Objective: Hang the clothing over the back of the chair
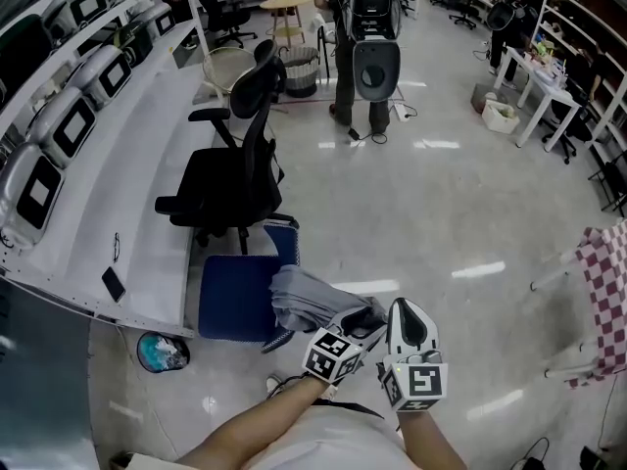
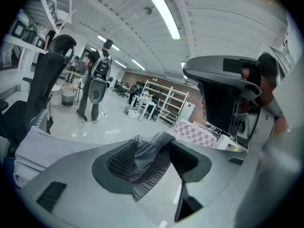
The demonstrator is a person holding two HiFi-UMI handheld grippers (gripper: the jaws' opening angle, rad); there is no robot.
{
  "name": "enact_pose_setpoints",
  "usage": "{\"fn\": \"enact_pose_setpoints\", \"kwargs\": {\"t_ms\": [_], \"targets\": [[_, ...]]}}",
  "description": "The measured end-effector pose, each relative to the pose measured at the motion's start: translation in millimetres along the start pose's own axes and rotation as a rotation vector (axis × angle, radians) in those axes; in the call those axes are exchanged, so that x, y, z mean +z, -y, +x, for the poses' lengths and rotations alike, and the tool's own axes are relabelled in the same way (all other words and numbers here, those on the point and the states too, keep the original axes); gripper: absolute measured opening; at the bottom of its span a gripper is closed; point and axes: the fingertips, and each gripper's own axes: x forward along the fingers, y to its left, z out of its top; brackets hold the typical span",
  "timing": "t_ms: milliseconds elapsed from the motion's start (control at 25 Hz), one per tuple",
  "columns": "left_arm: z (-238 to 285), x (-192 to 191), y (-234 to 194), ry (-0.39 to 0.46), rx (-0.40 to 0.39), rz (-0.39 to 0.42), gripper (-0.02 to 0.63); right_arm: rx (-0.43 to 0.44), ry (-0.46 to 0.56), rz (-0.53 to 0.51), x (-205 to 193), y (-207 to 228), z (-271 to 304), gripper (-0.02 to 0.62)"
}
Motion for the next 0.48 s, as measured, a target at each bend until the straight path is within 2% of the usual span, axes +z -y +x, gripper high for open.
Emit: {"fn": "enact_pose_setpoints", "kwargs": {"t_ms": [160,320,440,480], "targets": [[1,-7,-3,-0.04,0.006,-0.001,0.278,0.011,0.0,0.004,0,-4,3,0.017],[1,-10,-1,-0.06,0.01,0.025,0.288,0.019,-0.002,0.006,0,-3,3,0.017],[4,-14,4,-0.092,-0.016,0.027,0.312,0.021,-0.003,0.01,0,-2,3,0.017],[5,-15,7,-0.104,-0.033,0.022,0.34,0.022,-0.003,0.011,0,-2,3,0.017]]}}
